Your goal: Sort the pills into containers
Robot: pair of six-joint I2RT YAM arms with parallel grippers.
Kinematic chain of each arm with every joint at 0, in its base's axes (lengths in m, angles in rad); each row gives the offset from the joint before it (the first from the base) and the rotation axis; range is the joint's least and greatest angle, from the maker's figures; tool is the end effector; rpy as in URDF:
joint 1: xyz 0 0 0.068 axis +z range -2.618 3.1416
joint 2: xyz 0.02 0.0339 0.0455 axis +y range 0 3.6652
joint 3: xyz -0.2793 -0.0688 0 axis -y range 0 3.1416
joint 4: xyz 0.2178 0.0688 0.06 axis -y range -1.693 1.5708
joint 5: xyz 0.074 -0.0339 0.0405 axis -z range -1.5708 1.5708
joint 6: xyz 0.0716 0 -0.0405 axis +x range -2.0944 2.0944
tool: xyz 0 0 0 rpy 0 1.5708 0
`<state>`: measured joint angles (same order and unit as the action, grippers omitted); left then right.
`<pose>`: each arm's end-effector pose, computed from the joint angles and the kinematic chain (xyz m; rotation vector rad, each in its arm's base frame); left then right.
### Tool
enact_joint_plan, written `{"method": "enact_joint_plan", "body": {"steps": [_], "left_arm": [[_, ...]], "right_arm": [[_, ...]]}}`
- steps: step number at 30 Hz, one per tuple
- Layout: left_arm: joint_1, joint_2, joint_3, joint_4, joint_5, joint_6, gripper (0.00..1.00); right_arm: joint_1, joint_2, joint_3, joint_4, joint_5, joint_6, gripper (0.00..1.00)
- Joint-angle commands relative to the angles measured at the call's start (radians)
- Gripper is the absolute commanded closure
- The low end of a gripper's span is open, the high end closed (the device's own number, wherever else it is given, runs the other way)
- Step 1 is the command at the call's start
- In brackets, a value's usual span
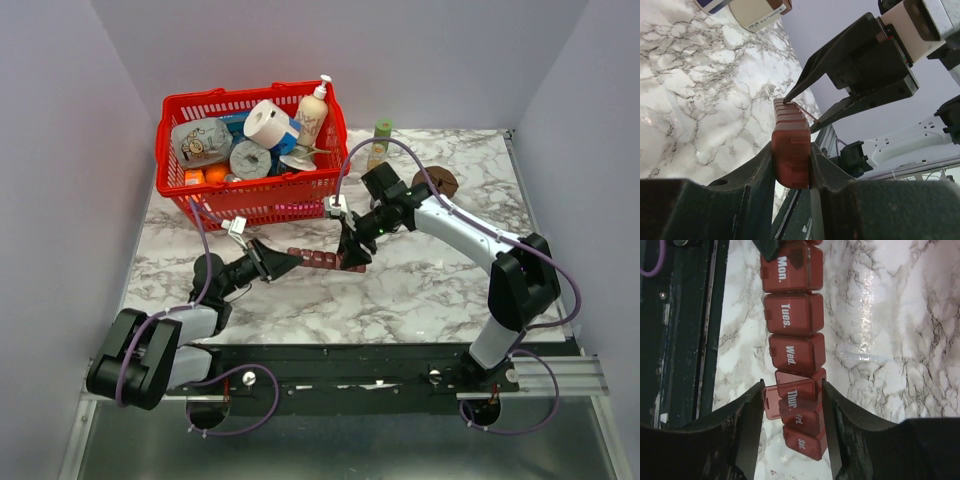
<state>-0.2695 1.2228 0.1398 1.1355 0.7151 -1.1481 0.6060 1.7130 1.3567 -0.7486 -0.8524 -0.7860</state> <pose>0.1877 -0.1006 0.2185 -0.1146 1.7835 -1.6124 0.2480 0.2374 0.2620 -1.7500 1.6885 1.0417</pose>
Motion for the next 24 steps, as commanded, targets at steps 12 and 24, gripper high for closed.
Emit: {"method": "enact_joint_plan", "body": {"steps": [12,24], "left_arm": [[-0.020,0.090,0.001,0.224,0.055,-0.071,1.00],[-0.019,0.113,-0.002,0.270,0.063,-0.099,1.00]], "right_arm": [[-0.015,-0.078,-0.077,0.270,0.246,0.169,0.44],[-0.017,-0.067,-0.117,0.373,0.402,0.201,0.56]]}}
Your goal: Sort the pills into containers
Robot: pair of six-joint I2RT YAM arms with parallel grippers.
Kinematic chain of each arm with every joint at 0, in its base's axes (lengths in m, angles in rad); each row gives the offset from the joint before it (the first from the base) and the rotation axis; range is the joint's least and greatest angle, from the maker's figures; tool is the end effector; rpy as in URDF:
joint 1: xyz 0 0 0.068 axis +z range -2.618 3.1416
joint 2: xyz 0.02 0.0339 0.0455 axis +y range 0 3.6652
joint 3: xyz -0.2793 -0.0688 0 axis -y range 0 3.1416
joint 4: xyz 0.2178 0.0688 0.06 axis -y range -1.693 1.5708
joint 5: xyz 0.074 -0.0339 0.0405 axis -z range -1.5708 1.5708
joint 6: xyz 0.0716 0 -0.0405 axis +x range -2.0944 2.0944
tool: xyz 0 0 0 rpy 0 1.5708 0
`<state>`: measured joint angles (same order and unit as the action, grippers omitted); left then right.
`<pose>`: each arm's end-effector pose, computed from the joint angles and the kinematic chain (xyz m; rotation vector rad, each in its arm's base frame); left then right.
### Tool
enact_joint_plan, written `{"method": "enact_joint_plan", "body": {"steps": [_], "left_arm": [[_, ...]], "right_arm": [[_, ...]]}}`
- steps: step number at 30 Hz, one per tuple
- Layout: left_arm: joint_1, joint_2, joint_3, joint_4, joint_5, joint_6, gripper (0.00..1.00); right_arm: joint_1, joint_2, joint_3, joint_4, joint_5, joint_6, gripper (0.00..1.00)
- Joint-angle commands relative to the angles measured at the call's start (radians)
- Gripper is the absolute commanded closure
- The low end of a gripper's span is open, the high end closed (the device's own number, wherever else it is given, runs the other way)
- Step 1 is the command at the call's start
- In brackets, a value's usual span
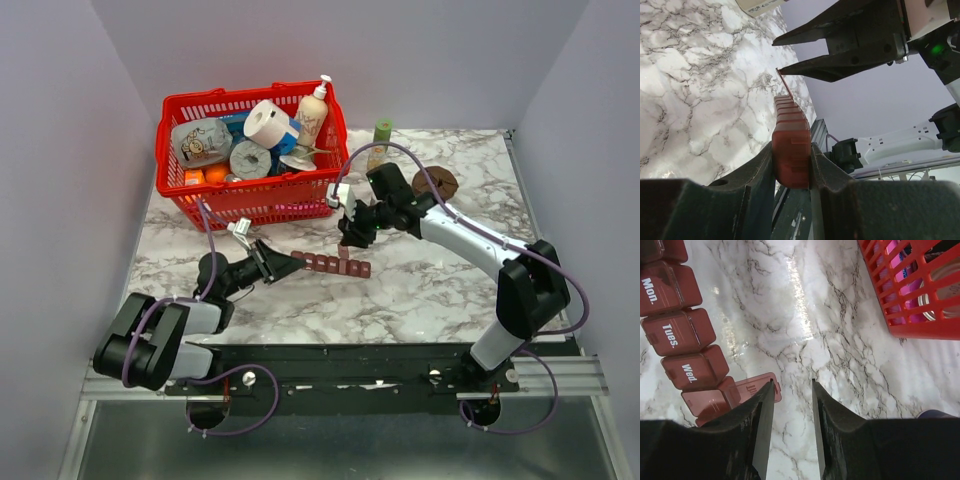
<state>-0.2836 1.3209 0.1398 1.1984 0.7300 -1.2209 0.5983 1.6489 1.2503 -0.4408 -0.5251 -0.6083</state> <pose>0.1945 -0.1064 0.2077 -0.1808 1.8418 -1.6804 0.2744 0.2305 0.2615 -1.5259 1.7903 0.6244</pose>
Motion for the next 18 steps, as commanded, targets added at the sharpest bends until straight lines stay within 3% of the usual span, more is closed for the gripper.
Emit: {"method": "enact_joint_plan", "body": {"steps": [1,6,10,14,18], "left_arm": [[-0.005,0.015,-0.002,0.207,0.046,-0.026,1.00],[-0.003,-0.002,-0.002,0.147,0.025,0.006,1.00],[-0.005,-0.032,0.007,0.060,-0.006,0.040,1.00],[-0.005,-0.043,0.015,0.030,-0.027,0.043,1.00],[-0.005,-0.034,0.009,0.047,-0.034,0.021,1.00]], "right_arm": [[-0.011,-0.020,-0.006,0.059,0.060,0.037,0.51],[-0.041,-0.127,0.030,-0.016,-0.140,0.023,0.28],[-0.049,-0.198,0.003,-0.218,-0.341,-0.262,0.13],[-0.046,-0.222,-0.115,-0.245,-0.336,-0.422,0.05],[-0.016,-0.264,-0.264,-0.087,-0.195,-0.420,0.02]]}}
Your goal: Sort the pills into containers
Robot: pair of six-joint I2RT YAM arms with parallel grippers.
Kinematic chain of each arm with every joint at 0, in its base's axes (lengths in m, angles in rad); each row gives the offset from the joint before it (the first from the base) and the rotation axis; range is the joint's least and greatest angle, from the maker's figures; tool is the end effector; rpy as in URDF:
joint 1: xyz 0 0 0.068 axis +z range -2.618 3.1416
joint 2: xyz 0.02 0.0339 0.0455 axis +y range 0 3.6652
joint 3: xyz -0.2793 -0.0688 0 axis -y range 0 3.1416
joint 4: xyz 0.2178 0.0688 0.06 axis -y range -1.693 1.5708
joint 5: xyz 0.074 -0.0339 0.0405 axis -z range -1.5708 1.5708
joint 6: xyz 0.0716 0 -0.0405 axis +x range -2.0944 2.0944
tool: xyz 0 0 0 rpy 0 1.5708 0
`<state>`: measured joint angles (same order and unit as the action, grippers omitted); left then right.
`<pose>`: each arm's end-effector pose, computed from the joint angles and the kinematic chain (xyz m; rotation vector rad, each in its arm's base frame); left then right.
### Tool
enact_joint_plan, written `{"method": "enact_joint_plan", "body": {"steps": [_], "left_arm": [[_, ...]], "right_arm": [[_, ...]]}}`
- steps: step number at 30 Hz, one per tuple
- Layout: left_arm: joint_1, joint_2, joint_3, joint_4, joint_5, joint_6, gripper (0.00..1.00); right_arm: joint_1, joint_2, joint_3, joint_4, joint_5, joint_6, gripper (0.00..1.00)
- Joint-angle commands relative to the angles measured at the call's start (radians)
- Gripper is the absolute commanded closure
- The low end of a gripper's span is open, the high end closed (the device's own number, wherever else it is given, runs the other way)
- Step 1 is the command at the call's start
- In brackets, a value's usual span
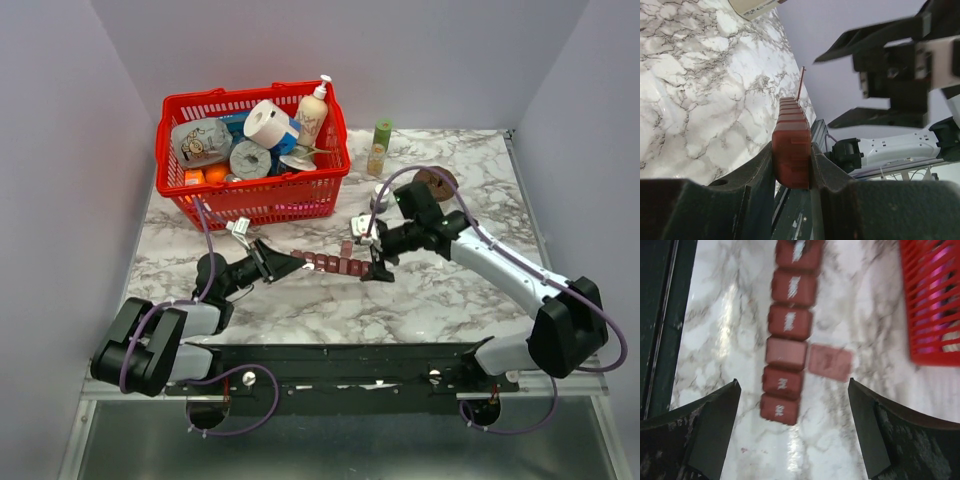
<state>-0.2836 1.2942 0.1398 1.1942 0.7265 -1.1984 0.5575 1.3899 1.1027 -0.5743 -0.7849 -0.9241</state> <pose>0.1923 -0.1056 0.2123 -0.1468 1.8148 -1.6642 0.2081 0.1894 0.2895 -1.7428 1.4033 0.7508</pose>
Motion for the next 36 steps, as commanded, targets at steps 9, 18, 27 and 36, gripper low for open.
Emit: {"method": "enact_joint_plan", "body": {"steps": [9,18,27,36], "left_arm": [[-0.005,0.045,-0.017,0.188,-0.081,-0.113,1.00],[-0.005,0.158,-0.058,0.390,-0.134,-0.234,1.00],[-0.005,0.243,-0.057,0.496,-0.136,-0.285,1.00],[-0.006,0.231,-0.060,0.496,-0.134,-0.288,1.00]], "right_arm": [[0.085,0.014,-0.181,0.217,0.202,-0.006,0.03],[0.150,0.052,-0.214,0.330,0.291,0.039,0.11],[0.156,0.104,-0.210,0.340,0.329,0.067,0.18],[0.156,0.155,-0.207,0.320,0.340,0.059,0.17]]}}
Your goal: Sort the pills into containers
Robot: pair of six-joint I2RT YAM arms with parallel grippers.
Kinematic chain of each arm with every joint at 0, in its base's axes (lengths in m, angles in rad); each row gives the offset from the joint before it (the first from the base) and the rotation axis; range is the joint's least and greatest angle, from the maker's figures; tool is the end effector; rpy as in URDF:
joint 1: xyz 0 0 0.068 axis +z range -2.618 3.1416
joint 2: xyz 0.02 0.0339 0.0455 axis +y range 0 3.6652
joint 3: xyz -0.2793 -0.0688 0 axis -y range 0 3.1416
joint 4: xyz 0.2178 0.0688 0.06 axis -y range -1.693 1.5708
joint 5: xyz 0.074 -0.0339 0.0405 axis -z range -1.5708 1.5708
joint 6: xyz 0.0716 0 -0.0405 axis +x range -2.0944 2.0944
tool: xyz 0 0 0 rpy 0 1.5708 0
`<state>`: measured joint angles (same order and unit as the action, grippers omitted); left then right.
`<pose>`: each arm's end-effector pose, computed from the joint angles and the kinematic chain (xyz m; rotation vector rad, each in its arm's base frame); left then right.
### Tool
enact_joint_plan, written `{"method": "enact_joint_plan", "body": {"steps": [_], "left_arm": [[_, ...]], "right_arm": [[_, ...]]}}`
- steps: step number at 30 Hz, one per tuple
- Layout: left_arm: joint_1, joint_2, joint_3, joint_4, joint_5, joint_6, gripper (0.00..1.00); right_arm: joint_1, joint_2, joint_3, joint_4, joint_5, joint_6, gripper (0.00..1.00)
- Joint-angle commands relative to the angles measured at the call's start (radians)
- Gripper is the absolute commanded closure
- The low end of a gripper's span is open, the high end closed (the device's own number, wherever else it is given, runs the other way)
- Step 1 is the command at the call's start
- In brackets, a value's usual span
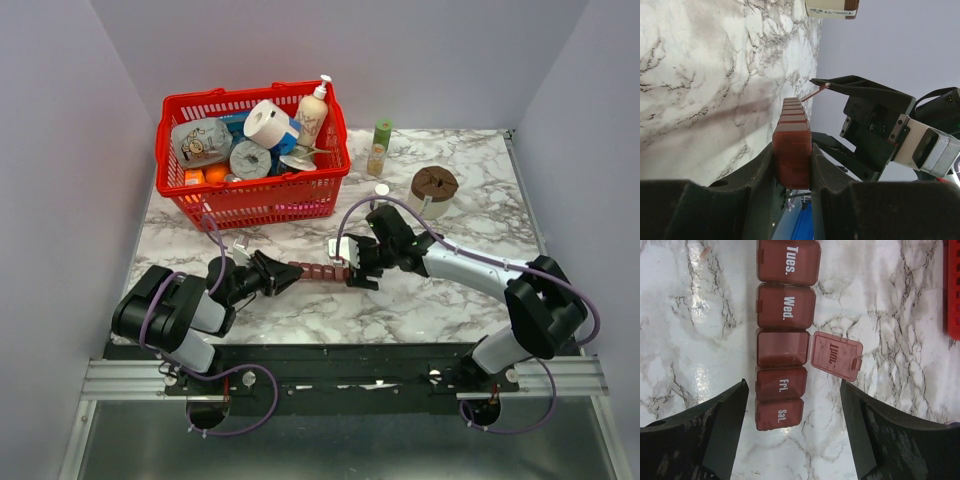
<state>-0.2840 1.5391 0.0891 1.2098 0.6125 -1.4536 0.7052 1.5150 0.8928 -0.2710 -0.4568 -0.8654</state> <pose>0.2052 -0.1028 0.1521 -0.7242 2.0367 -1.6853 0.2103 0.2205 0.2065 -1.8293 1.5526 0.4867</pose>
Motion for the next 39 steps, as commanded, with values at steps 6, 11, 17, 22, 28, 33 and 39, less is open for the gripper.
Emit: {"method": "enact_joint_plan", "body": {"steps": [6,11,17,22,28,33,39], "left_arm": [[-0.004,-0.031,-0.011,0.481,-0.025,-0.037,1.00],[-0.006,-0.030,-0.008,0.479,-0.023,-0.042,1.00],[-0.006,-0.036,0.000,0.481,-0.016,-0.042,1.00],[-0.006,-0.048,0.001,0.479,-0.005,-0.039,1.00],[-0.004,-0.051,0.003,0.481,0.004,-0.036,1.00],[-0.006,-0.056,0.003,0.481,0.009,-0.036,0.88],[-0.004,-0.071,-0.018,0.464,-0.002,-0.018,0.02]], "right_arm": [[0.008,0.045,0.011,0.007,-0.011,0.003,0.18],[0.007,0.047,0.017,-0.005,-0.019,0.000,0.26],[0.013,0.051,0.041,-0.048,-0.062,-0.009,0.40],[0.016,0.060,0.057,-0.068,-0.072,-0.011,0.37],[0.019,0.076,0.069,-0.080,-0.065,-0.007,0.37],[0.019,0.067,0.066,-0.082,-0.054,-0.007,0.59],[0.017,0.031,0.029,-0.080,0.003,-0.024,0.66]]}}
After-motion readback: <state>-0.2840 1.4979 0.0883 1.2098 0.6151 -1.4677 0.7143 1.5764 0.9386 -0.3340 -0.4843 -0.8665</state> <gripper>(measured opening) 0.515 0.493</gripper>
